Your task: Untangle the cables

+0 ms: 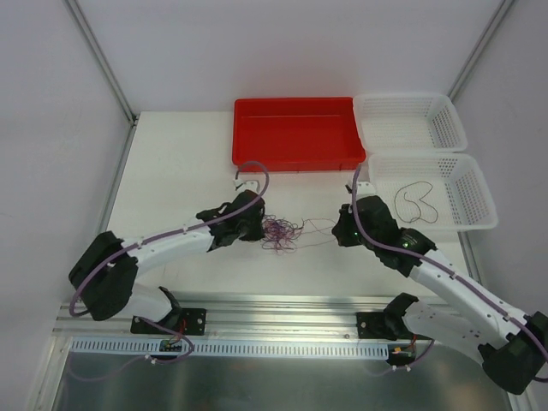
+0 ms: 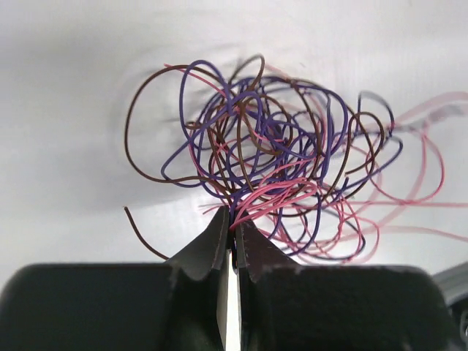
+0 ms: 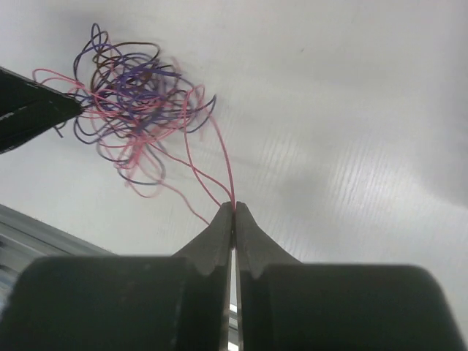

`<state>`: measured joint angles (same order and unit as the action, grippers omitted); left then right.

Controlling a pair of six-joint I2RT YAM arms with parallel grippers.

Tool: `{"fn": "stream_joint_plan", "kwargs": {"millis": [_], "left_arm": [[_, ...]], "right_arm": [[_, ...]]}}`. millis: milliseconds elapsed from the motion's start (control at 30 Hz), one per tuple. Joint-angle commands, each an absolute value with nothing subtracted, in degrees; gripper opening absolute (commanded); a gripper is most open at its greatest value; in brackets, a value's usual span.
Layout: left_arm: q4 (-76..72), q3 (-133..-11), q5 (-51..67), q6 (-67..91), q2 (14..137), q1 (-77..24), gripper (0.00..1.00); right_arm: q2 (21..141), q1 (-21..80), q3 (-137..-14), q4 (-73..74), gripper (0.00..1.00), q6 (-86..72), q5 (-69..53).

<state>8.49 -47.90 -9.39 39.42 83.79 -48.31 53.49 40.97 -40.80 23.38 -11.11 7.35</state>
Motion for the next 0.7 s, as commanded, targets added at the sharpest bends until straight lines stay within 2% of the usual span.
{"fn": "stream_joint_plan", "kwargs": {"millis": [0, 200, 400, 567, 667], "left_arm": [[12.12, -44.13, -17.22, 41.31, 75.78, -44.66, 0.0], [16.69, -37.54, -19.42, 41.75, 64.0, -35.26, 0.0], [20.39, -33.05, -21.27, 42.1, 56.17, -28.3, 0.0], [21.27, -31.82, -22.24, 42.1, 54.32, -26.81, 0.0], [21.53, -31.64, -21.45, 41.92, 54.67, -26.46, 0.0]], "right_arm": [[48.26, 41.22, -45.08, 28.47, 0.01, -9.76, 14.22], [42.02, 41.13, -47.02, 32.6, 0.01, -10.19, 19.94], [38.85, 41.13, -47.99, 32.79, 0.01, -10.72, 19.52], [41.39, 41.13, -47.11, 31.55, 0.01, -11.25, 17.76], [45.15, 41.04, -46.41, 31.2, 0.06, -11.43, 15.83]]}}
